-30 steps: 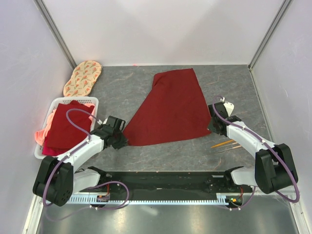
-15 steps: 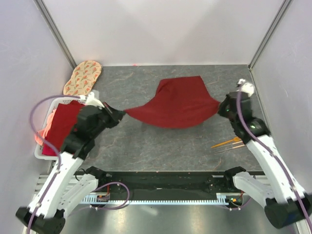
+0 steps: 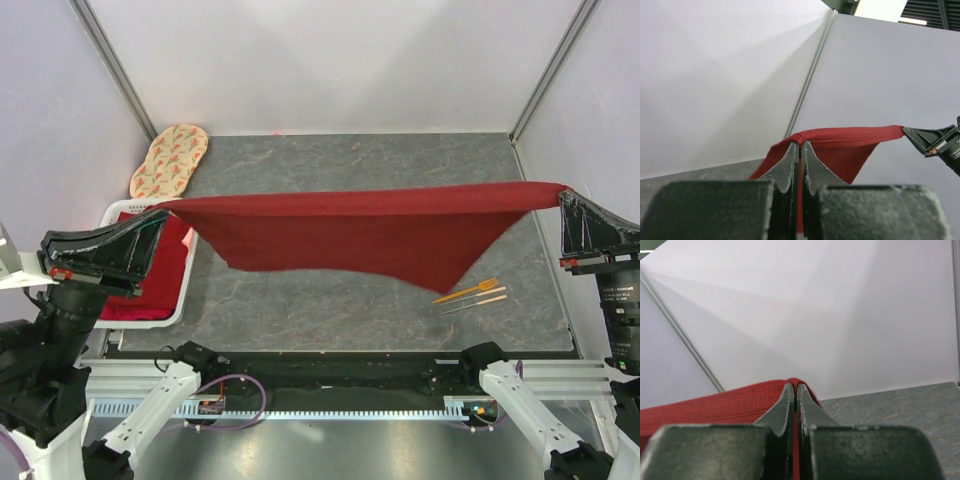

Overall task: Fold the napkin into a case and place the utensils inside
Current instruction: Flatten out the crumpled napkin at the center of the board, then fold and flatten the napkin at the center of the board.

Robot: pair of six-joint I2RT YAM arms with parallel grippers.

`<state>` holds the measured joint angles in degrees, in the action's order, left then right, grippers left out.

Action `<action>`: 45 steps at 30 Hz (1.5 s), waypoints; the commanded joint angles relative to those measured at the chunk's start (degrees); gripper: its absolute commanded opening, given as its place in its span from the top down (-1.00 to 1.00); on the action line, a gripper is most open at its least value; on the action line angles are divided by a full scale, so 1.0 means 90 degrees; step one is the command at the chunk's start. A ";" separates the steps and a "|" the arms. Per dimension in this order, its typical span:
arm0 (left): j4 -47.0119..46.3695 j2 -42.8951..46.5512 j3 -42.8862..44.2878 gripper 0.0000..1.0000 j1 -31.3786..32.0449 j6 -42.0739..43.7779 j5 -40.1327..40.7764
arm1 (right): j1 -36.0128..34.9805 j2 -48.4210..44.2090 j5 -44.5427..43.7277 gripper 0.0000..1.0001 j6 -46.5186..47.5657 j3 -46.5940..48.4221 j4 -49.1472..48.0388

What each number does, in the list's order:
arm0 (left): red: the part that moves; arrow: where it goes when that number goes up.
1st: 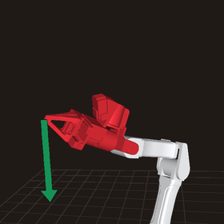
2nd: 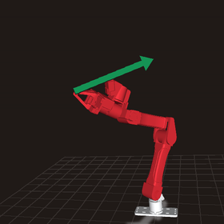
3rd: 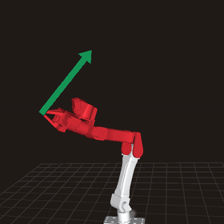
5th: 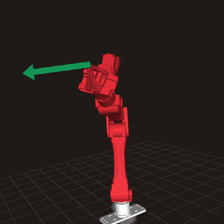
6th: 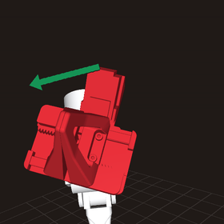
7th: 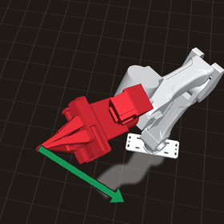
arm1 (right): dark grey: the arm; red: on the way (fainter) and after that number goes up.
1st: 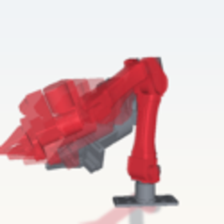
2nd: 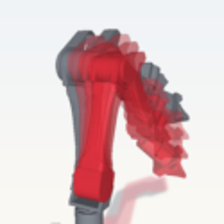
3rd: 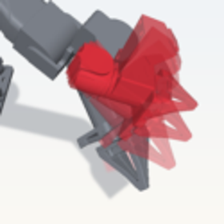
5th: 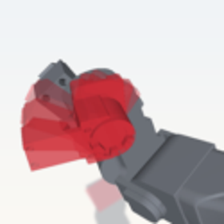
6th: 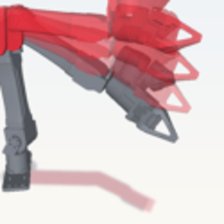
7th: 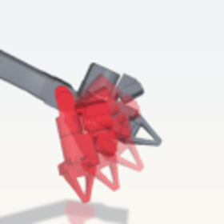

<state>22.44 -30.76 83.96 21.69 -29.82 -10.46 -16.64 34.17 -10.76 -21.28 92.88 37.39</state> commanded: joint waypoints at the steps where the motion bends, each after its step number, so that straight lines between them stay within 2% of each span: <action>1: 0.0319 -0.0302 -0.0139 0.96 -0.0018 0.0267 0.0702 | 0.0023 0.0382 -0.0540 1.00 0.0050 -0.0085 0.0377; 3: 0.0358 -0.0477 -0.0402 0.96 -0.0008 0.0112 0.1315 | 0.0013 0.0625 -0.0717 1.00 0.0059 -0.0309 0.0251; 6: 0.0466 -0.0819 -0.0764 0.96 -0.0008 0.0042 0.2156 | 0.0013 0.0977 -0.1118 1.00 0.0001 -0.1197 -0.0188; 11: 0.0030 -0.2253 -0.1485 0.96 -0.0057 0.0149 0.3357 | 0.0013 0.2000 -0.1012 1.00 -0.0145 -0.2487 -0.1279; 13: -0.0488 -0.3041 -0.1692 0.96 -0.0144 0.0121 0.3340 | 0.0023 0.2402 -0.1021 1.00 -0.0155 -0.2829 -0.1701; 17: -0.1357 -0.4538 -0.1946 0.96 -0.0670 0.0033 0.2970 | 0.0023 0.4029 -0.1079 1.00 0.0020 -0.2869 -0.2658; 19: -0.1525 -0.5492 -0.1752 0.96 -0.1051 -0.0113 0.2455 | 0.0052 0.4937 -0.1011 1.00 0.0059 -0.2713 -0.3164; 21: -0.1965 -0.6110 -0.1576 0.96 -0.1189 -0.0182 0.2334 | 0.0091 0.5594 -0.0758 1.00 0.0176 -0.2354 -0.3547; 22: -0.1995 -0.6393 -0.1256 0.96 -0.1325 -0.0240 0.2083 | 0.0101 0.6323 -0.0718 1.00 0.0244 -0.2100 -0.3587; 23: -0.2150 -0.6986 -0.1079 0.96 -0.1375 -0.0270 0.1906 | 0.0121 0.6668 -0.0689 1.00 0.0274 -0.1604 -0.3588; 25: -0.2210 -0.7526 -0.0573 0.96 -0.1472 -0.0290 0.1642 | 0.0179 0.7584 -0.0475 1.00 0.0342 -0.1143 -0.3675; 28: -0.2346 -0.8328 -0.0045 0.96 -0.1638 -0.0338 0.1300 | 0.0209 0.8504 -0.0289 1.00 0.0440 -0.0254 -0.3627; 34: -0.2357 -0.9296 0.0688 0.96 -0.1941 -0.0368 0.0870 | 0.0364 0.9512 -0.0006 1.00 0.0450 0.0811 -0.3510; 39: -0.2298 -0.9462 0.0953 0.96 -0.2185 -0.0407 0.0674 | 0.0570 0.9874 0.0463 1.00 0.0382 0.1378 -0.3597; 45: -0.2005 -0.9755 0.1520 0.96 -0.2400 -0.0280 0.0342 | 0.0658 1.0353 0.0707 1.00 0.0382 0.2257 -0.3178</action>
<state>4.60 -117.62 93.62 1.08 -32.01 -4.54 -11.22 125.89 -7.29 -18.17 107.92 8.36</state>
